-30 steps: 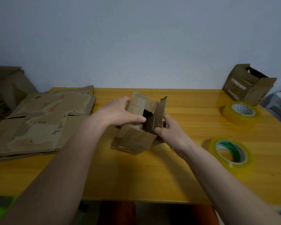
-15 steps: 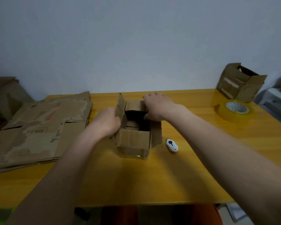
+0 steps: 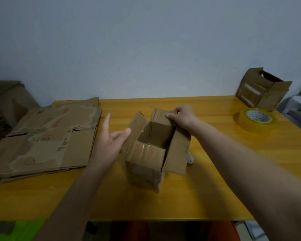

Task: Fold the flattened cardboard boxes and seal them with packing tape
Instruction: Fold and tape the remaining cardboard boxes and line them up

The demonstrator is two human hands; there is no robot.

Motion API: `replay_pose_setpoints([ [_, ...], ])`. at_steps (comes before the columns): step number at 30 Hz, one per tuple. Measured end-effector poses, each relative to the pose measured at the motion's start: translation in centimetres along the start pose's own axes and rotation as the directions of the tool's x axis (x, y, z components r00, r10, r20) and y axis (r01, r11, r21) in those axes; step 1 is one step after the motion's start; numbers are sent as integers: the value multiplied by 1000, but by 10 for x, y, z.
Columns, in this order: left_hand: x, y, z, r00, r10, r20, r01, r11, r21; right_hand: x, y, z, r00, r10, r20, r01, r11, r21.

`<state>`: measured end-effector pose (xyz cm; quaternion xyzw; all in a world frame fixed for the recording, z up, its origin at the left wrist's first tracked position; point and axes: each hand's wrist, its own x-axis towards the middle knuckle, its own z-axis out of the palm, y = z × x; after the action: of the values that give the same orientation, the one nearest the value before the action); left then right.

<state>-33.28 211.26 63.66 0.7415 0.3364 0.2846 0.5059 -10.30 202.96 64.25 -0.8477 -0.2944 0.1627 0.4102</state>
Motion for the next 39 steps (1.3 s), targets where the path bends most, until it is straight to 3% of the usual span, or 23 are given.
replay_pose_setpoints([
  [2, -17, -10, 1, 993, -49, 106, 64, 988, -139, -1, 7, -3, 1000, -11, -5, 11, 994, 109],
  [4, -26, -20, 8, 981, -75, 180, 105, 980, -167, -7, 15, -7, 1000, 1, -29, 6, 969, 246],
  [8, -23, -31, 21, 988, -155, 3, 155, 985, -79, -35, 32, -14, 979, 81, -190, 2, 916, 400],
  [10, -19, -33, 24, 991, -121, -48, 120, 992, -32, -66, 37, -8, 952, 186, -244, 4, 788, 616],
  [12, -15, -36, 30, 987, -90, -136, 90, 996, -6, -103, 40, 8, 961, 219, -167, -28, 682, 731],
  [15, -5, -28, 51, 959, -128, -255, 116, 991, -61, -138, 33, 37, 993, 49, 112, -111, 749, 653],
  [17, 5, -17, 67, 955, -128, -268, 101, 988, -113, -132, 24, 41, 990, -21, 137, -65, 800, 597],
  [20, 28, 9, 86, 963, -100, -251, 57, 983, -172, -100, 20, 16, 994, -80, 77, 23, 824, 566],
  [25, 74, 63, 140, 998, 38, -45, -40, 999, -25, -41, 28, -60, 985, -165, -55, 171, 851, 497],
  [32, 143, 102, 257, 972, 132, 193, -144, 988, 52, 46, 86, -158, 963, -116, -244, 177, 953, 246],
  [39, 194, 124, 373, 962, 170, 213, -185, 981, 57, 122, 159, -227, 932, -103, -349, 150, 982, 111],
])
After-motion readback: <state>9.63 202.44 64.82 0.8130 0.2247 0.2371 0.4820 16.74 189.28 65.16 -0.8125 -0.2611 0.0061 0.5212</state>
